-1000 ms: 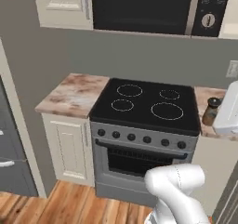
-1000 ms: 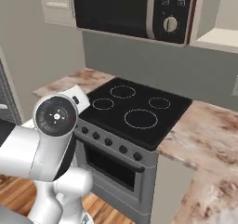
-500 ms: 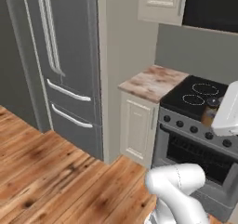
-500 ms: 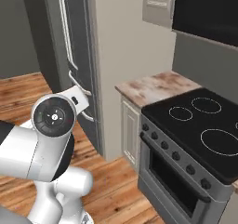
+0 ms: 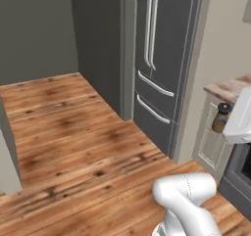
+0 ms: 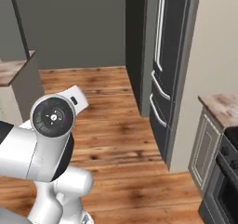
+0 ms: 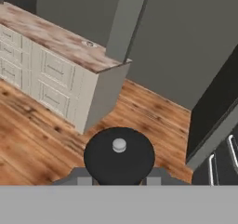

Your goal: Retrieve the shaker from the cabinet and place it next the steak on a plate on the dining table.

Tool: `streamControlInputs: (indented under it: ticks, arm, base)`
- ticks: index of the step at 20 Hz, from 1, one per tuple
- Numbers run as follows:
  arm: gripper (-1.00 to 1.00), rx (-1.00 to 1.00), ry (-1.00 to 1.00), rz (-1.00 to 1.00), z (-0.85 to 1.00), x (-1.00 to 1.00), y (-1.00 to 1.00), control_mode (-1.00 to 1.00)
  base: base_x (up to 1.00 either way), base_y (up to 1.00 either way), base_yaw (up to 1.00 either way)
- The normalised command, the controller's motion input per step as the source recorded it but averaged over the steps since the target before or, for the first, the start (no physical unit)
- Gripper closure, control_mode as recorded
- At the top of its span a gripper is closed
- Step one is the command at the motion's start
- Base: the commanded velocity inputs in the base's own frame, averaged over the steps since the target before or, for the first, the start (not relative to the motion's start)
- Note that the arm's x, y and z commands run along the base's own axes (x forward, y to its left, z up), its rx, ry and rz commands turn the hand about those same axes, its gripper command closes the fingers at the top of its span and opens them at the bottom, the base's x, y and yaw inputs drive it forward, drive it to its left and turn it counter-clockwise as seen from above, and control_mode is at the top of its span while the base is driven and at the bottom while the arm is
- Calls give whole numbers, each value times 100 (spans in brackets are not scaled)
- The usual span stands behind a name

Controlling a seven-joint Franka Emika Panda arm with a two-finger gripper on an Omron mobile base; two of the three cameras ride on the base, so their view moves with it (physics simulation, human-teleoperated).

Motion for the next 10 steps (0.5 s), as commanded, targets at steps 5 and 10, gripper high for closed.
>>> streamControlInputs:
  ticks: [5,10]
  arm:
    - [100,0,0,0,0,0,0,100]
    - [100,0,0,0,0,0,0,100]
  base:
    - [0,50,55]
    - [6,57,49]
